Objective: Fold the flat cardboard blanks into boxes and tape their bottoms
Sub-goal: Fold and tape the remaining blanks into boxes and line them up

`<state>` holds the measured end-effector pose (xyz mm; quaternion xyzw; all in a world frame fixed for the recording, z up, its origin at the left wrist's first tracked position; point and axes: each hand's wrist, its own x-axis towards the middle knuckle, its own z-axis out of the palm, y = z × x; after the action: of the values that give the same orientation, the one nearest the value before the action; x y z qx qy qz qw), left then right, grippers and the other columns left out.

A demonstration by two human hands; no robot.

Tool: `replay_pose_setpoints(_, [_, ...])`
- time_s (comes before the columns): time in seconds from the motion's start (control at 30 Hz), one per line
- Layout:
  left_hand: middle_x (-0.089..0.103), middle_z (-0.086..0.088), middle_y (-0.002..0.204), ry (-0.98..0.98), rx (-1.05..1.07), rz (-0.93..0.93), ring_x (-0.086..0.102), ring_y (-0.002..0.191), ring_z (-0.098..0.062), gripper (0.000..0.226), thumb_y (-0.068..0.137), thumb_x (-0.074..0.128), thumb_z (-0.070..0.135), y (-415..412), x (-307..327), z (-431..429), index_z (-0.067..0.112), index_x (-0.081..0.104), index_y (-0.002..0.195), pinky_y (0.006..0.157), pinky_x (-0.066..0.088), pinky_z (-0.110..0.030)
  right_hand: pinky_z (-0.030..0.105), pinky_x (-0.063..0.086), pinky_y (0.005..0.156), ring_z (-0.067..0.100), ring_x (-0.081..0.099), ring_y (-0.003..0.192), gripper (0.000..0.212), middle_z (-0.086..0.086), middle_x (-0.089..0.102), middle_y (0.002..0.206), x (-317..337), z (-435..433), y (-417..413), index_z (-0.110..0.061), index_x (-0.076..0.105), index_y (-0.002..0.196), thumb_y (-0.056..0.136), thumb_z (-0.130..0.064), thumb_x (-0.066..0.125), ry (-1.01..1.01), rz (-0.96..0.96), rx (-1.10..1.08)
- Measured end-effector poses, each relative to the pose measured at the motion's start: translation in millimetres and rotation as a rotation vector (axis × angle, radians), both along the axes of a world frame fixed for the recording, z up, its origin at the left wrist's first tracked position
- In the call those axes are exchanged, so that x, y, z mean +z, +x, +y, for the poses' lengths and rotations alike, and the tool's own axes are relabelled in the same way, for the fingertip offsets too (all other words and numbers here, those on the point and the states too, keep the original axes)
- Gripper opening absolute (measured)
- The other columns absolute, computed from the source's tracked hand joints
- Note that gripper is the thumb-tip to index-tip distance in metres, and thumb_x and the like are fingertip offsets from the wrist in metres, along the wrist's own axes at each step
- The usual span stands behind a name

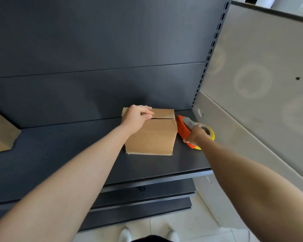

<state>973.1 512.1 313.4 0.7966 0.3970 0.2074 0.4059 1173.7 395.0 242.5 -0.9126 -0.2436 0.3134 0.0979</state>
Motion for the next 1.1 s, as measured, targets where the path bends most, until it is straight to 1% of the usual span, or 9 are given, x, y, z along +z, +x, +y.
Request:
replay_pose_setpoints(0.1, [0.063,0.003,0.124,-0.009,0.009,-0.006,0.051,0.120,-0.011,0.016,0.090,0.062,0.007,0.5,-1.5,2.2,0.009,0.074,0.100,0.096,0.031,-0.019,0.039,0.041,0.099,0.034,0.051,0.122,0.055,0.012,0.054,0.135,10.5,-4.6,3.1,-0.018,0.045,0.141,0.089,-0.036,0.056,0.079,-0.044,0.068])
replay_pose_setpoints(0.2, [0.064,0.004,0.123,-0.011,0.003,-0.005,0.052,0.117,-0.011,0.014,0.089,0.063,0.007,1.0,-3.5,4.7,0.010,0.074,0.097,0.095,0.032,-0.021,0.034,0.045,0.093,0.031,0.056,0.115,0.045,0.015,0.059,0.126,44.9,-3.2,20.7,-0.010,0.054,0.133,0.088,-0.018,0.060,0.178,-0.035,0.132])
replay_pose_setpoints(0.3, [0.065,0.004,0.120,-0.026,-0.015,-0.008,0.055,0.114,-0.014,0.013,0.088,0.064,0.007,-0.2,-5.3,9.3,0.011,0.075,0.093,0.096,0.037,-0.025,0.042,0.055,0.075,0.033,0.066,0.079,0.028,0.019,0.066,0.096,92.2,-3.8,33.1,-0.002,0.064,0.109,0.082,-0.007,0.064,0.412,0.299,0.076])
replay_pose_setpoints(0.37, [0.065,0.004,0.118,-0.028,-0.016,-0.012,0.056,0.113,-0.016,0.012,0.087,0.064,0.006,-0.8,-5.0,10.4,0.012,0.075,0.090,0.100,0.040,-0.029,0.034,0.053,0.062,0.026,0.063,0.062,0.033,0.014,0.066,0.082,124.6,-5.6,30.9,-0.004,0.065,0.100,0.071,-0.018,0.069,0.512,0.345,0.048])
replay_pose_setpoints(0.47, [0.066,0.003,0.117,0.006,-0.004,-0.005,0.058,0.109,-0.015,0.011,0.087,0.065,0.008,-0.4,-3.8,9.7,0.012,0.075,0.090,0.095,0.040,-0.026,0.037,0.049,0.075,0.027,0.062,0.070,0.053,0.012,0.067,0.083,162.0,-5.3,23.0,-0.004,0.068,0.097,0.051,-0.030,0.068,0.612,0.294,0.077])
replay_pose_setpoints(0.7, [0.065,0.002,0.119,-0.017,-0.066,0.013,0.055,0.103,-0.008,0.017,0.090,0.058,0.002,-5.0,1.2,10.1,0.009,0.073,0.094,0.089,0.035,-0.017,0.034,0.050,0.073,0.023,0.065,0.073,0.035,0.010,0.071,0.085,178.8,-1.0,-7.3,-0.008,0.064,0.099,0.070,-0.023,0.052,0.763,0.744,0.137])
replay_pose_setpoints(0.87, [0.066,0.002,0.114,-0.108,-0.077,-0.054,0.057,0.109,-0.013,0.024,0.096,0.050,0.005,-12.5,1.7,9.5,0.013,0.071,0.105,0.095,0.040,-0.023,0.035,0.049,0.073,0.025,0.063,0.074,0.042,0.013,0.069,0.085,152.7,6.8,-27.9,-0.004,0.061,0.101,0.066,-0.025,0.052,0.762,0.839,0.064])
replay_pose_setpoints(1.0, [0.067,-0.011,0.106,-0.466,-0.009,-0.396,0.061,0.108,-0.024,0.031,0.101,0.037,0.014,-18.5,17.8,12.6,-0.001,0.062,0.114,0.103,0.041,-0.033,0.032,0.051,0.069,0.022,0.065,0.068,0.038,0.011,0.070,0.080,153.1,9.4,-30.2,-0.005,0.061,0.096,0.065,-0.024,0.051,0.749,0.861,0.068])
replay_pose_setpoints(1.1, [0.066,-0.020,0.098,-0.785,-0.004,-0.555,0.063,0.102,-0.035,0.060,0.104,0.022,0.040,-24.4,28.5,18.1,-0.008,0.060,0.106,0.097,0.047,-0.038,0.035,0.050,0.072,0.023,0.065,0.069,0.039,0.011,0.071,0.081,154.7,14.1,-31.7,-0.005,0.062,0.096,0.063,-0.024,0.053,0.724,0.833,0.098])
